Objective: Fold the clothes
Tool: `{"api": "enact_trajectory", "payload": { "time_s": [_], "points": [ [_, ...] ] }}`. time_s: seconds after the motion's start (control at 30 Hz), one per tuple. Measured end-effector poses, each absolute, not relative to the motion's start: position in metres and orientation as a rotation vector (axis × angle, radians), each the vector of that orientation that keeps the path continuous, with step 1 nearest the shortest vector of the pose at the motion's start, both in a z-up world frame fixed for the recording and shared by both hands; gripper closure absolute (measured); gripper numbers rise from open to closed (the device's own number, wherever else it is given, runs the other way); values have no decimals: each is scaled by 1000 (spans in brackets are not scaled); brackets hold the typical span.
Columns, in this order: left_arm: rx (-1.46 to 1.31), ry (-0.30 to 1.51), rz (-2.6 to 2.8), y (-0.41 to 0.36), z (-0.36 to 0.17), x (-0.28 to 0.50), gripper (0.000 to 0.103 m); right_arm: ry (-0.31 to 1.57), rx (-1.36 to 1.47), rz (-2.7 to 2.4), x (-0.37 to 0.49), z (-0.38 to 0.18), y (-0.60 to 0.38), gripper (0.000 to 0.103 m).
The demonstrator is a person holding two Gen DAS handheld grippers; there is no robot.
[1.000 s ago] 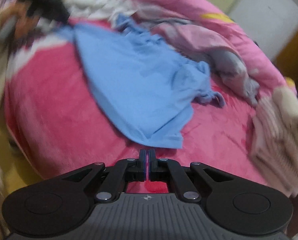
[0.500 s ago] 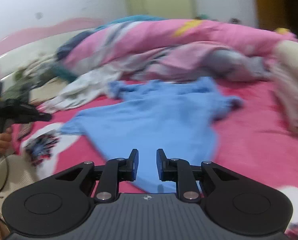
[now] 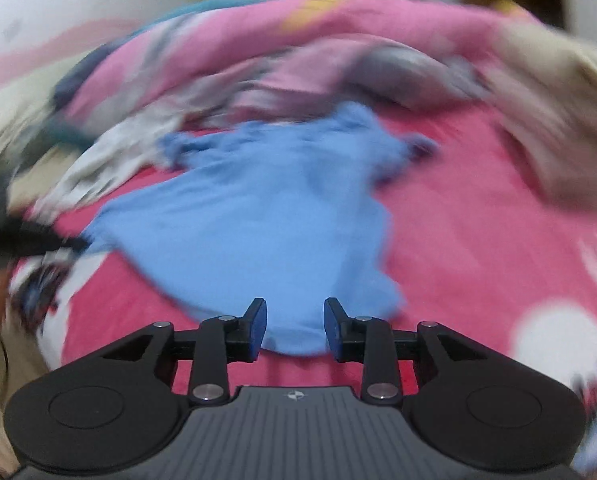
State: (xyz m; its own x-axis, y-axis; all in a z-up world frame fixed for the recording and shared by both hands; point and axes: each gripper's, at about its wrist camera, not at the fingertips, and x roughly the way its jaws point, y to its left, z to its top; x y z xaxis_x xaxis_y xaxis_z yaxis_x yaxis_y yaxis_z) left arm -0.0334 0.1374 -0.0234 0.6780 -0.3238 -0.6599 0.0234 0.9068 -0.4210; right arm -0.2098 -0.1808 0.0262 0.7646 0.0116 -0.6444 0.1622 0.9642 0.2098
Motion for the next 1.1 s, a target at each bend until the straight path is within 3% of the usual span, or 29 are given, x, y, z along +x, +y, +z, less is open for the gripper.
{"api": "enact_trajectory", "payload": {
  "time_s": [0.1,0.43,0.87,1.0,1.03,1.1],
  "points": [
    [-364,805,-170,131,-19,-36,103,687,365,-157,-224,22,-206,69],
    [-331,708,-104,168,41,-95,103,737,621,-185,-212,-5,-257,69],
    [-394,733,-157,176,24,-114,102,673,800,-126,-202,-12,-276,69],
    [-353,765,-198,155,14,-94,94,631,835,-120,-208,-9,-281,68],
    [-347,772,-197,151,10,-89,90,622,842,-119,-208,-8,-283,63],
    [-340,784,-185,144,3,-76,74,619,846,-119,-206,-9,-284,59]
  ]
}}
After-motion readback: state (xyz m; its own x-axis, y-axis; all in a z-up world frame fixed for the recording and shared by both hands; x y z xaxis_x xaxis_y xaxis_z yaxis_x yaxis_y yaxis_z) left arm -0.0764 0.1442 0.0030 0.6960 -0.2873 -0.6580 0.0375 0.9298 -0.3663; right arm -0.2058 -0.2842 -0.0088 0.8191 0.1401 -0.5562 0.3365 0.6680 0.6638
